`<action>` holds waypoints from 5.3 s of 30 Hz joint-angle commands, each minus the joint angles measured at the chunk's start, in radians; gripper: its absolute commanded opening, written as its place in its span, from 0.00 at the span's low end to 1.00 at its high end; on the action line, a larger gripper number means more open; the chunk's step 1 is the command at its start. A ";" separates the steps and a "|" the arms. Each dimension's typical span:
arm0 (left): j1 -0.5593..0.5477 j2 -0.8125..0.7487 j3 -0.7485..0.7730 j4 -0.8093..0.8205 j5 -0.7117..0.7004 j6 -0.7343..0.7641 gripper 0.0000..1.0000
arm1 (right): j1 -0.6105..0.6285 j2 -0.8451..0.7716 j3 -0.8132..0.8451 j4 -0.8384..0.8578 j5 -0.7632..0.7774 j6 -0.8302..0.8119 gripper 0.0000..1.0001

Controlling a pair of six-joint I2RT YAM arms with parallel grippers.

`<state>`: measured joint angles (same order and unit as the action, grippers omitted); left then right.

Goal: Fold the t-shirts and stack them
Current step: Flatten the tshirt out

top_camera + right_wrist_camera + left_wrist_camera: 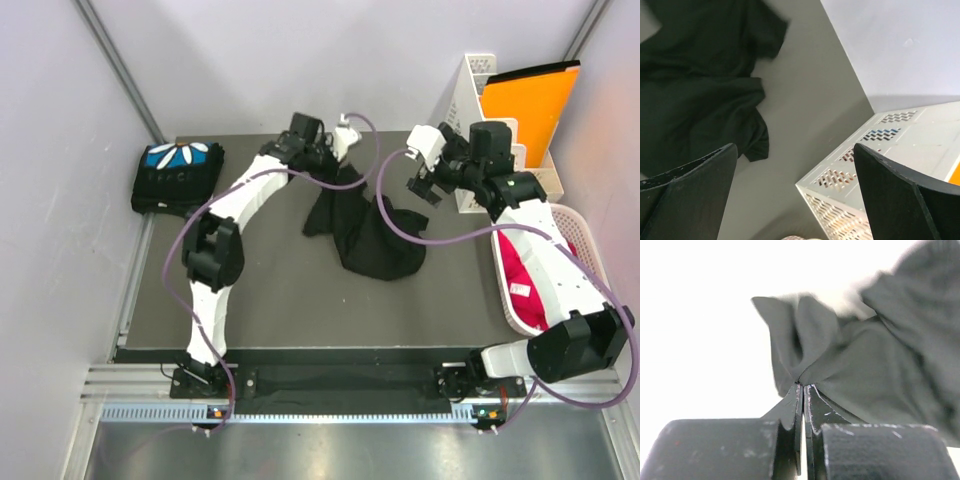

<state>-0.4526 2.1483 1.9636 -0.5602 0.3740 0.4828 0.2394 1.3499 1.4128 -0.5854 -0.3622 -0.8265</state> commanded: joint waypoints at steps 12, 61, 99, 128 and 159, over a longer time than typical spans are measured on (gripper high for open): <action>0.003 -0.487 -0.107 0.324 -0.136 0.201 0.00 | 0.001 0.089 0.032 0.084 -0.015 0.040 0.96; 0.115 -0.614 -0.379 -0.608 -0.294 0.697 0.75 | -0.078 0.495 0.311 0.044 -0.182 0.392 0.94; 0.120 -0.673 -0.523 0.273 -0.524 0.455 0.76 | 0.034 0.738 0.362 -0.580 -0.267 -0.140 0.83; 0.123 -0.697 -0.476 0.536 -0.639 0.428 0.74 | 0.314 0.756 0.339 -0.674 -0.178 -0.413 0.00; 0.120 -0.616 -0.362 0.614 -0.616 0.324 0.73 | 0.246 0.672 0.505 -0.470 -0.340 -0.117 0.77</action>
<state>-0.3347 1.5608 1.5768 -0.0002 -0.2436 0.8349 0.6563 2.1250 1.9072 -1.2015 -0.6403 -1.1110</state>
